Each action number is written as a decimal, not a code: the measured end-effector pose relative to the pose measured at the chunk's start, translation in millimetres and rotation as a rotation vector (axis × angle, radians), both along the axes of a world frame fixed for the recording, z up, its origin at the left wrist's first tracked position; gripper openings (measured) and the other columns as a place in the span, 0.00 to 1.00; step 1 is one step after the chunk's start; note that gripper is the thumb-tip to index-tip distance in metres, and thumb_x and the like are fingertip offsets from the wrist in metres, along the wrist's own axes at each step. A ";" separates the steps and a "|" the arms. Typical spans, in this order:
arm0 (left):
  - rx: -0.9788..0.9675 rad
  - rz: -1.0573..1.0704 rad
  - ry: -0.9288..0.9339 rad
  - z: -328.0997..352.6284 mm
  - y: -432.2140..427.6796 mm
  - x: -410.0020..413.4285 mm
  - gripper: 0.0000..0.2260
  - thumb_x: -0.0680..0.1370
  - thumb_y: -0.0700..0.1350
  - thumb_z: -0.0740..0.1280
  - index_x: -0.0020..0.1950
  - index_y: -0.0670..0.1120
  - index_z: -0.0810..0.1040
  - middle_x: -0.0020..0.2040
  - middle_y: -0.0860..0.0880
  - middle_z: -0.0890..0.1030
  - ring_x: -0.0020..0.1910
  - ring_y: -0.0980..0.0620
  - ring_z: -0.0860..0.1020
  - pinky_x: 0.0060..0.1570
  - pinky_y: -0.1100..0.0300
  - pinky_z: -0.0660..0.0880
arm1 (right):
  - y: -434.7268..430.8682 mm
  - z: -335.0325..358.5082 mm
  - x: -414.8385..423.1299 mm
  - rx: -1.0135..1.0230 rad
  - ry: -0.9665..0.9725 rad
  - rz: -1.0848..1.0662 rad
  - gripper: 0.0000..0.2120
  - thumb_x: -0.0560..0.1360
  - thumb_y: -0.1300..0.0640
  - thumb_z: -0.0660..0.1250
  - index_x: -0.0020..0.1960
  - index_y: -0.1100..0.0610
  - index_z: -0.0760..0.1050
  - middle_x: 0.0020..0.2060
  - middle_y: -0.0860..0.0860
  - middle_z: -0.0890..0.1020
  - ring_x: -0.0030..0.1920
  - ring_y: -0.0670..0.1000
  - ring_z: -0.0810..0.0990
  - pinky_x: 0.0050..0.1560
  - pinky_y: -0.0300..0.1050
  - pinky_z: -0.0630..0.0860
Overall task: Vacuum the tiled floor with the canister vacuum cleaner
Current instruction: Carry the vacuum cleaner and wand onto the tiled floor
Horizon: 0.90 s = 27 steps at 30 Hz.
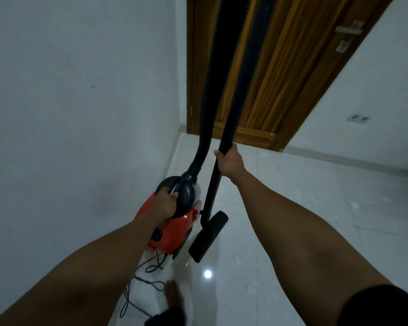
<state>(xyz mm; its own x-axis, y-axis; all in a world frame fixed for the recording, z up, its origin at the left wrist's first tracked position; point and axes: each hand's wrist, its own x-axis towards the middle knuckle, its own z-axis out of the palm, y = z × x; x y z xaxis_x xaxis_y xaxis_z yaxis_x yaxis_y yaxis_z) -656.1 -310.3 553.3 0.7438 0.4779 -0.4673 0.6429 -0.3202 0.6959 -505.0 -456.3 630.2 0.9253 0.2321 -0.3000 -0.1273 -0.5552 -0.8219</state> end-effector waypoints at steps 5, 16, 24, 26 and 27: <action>0.052 -0.032 -0.027 -5.4 -39.7 -46.3 0.14 0.84 0.45 0.59 0.62 0.35 0.73 0.50 0.38 0.78 0.45 0.44 0.77 0.40 0.56 0.69 | -43.3 0.9 -48.3 -0.009 0.000 -0.002 0.24 0.82 0.52 0.63 0.73 0.60 0.62 0.62 0.60 0.77 0.52 0.56 0.78 0.54 0.56 0.80; 0.187 0.002 -0.012 -12.8 -117.6 -159.1 0.16 0.83 0.47 0.60 0.64 0.37 0.74 0.59 0.35 0.79 0.57 0.36 0.78 0.55 0.51 0.72 | -139.3 1.1 -161.4 0.039 -0.035 0.010 0.23 0.83 0.53 0.62 0.73 0.61 0.61 0.62 0.59 0.77 0.49 0.53 0.75 0.47 0.46 0.72; 0.182 -0.035 0.021 -27.9 -136.4 -216.9 0.16 0.83 0.47 0.60 0.63 0.37 0.75 0.56 0.35 0.80 0.54 0.36 0.78 0.46 0.56 0.69 | -160.4 2.3 -210.2 0.068 -0.038 -0.017 0.23 0.83 0.53 0.62 0.73 0.60 0.62 0.63 0.59 0.77 0.55 0.56 0.78 0.49 0.45 0.72; 0.181 -0.050 0.019 -33.6 -139.8 -234.0 0.16 0.83 0.48 0.60 0.63 0.37 0.74 0.56 0.35 0.80 0.54 0.36 0.78 0.47 0.55 0.70 | -166.8 -1.2 -227.0 0.071 -0.038 -0.032 0.23 0.83 0.53 0.62 0.74 0.60 0.61 0.64 0.59 0.76 0.58 0.57 0.78 0.50 0.45 0.73; 0.180 -0.058 0.016 -35.2 -141.7 -243.3 0.16 0.83 0.48 0.60 0.64 0.37 0.74 0.57 0.35 0.79 0.55 0.36 0.78 0.49 0.54 0.70 | -170.1 -2.7 -236.9 0.072 -0.037 -0.041 0.23 0.83 0.53 0.62 0.74 0.60 0.61 0.64 0.58 0.76 0.59 0.58 0.78 0.50 0.45 0.73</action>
